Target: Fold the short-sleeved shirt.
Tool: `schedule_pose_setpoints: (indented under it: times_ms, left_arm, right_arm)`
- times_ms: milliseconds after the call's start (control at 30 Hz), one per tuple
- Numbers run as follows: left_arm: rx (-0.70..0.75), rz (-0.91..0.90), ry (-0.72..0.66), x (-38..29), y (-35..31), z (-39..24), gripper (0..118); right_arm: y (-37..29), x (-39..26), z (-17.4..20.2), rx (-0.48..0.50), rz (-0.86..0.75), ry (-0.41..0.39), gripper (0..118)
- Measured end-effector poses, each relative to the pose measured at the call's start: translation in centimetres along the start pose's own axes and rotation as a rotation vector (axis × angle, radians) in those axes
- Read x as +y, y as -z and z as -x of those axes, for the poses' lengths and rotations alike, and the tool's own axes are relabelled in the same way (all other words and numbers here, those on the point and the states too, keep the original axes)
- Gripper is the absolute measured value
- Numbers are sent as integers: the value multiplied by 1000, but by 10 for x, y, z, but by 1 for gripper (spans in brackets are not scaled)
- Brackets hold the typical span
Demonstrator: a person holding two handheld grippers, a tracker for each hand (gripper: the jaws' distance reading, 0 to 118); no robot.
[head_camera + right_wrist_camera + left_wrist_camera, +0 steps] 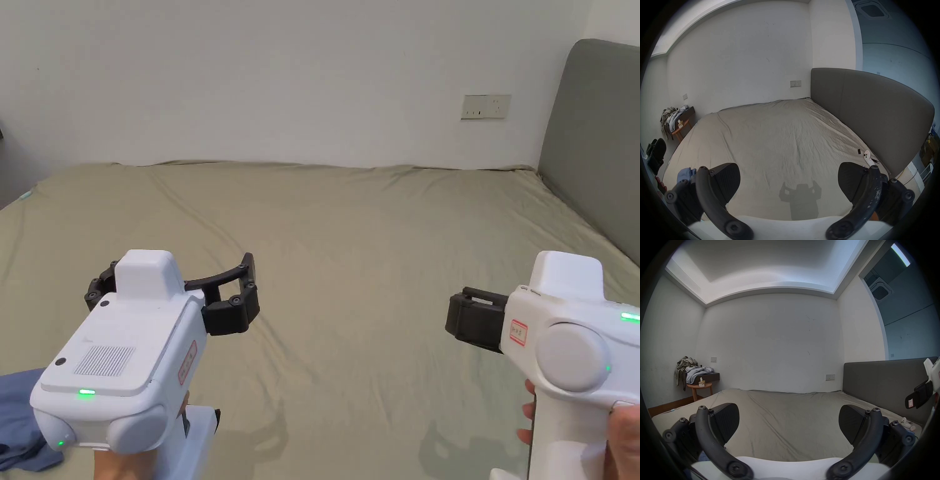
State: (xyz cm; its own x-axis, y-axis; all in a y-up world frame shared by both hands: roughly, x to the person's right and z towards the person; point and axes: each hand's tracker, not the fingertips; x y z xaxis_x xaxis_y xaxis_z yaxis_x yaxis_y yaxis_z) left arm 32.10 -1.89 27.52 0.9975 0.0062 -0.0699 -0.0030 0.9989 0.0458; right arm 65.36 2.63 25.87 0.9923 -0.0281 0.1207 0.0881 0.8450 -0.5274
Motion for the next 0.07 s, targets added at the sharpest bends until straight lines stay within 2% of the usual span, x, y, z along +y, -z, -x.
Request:
schedule_pose_setpoints:
  times_ms: [67]
  left_arm:
    - [1,1,-1,0,0,0,118]
  right_arm:
    - [0,-1,0,-8,-45,3,118]
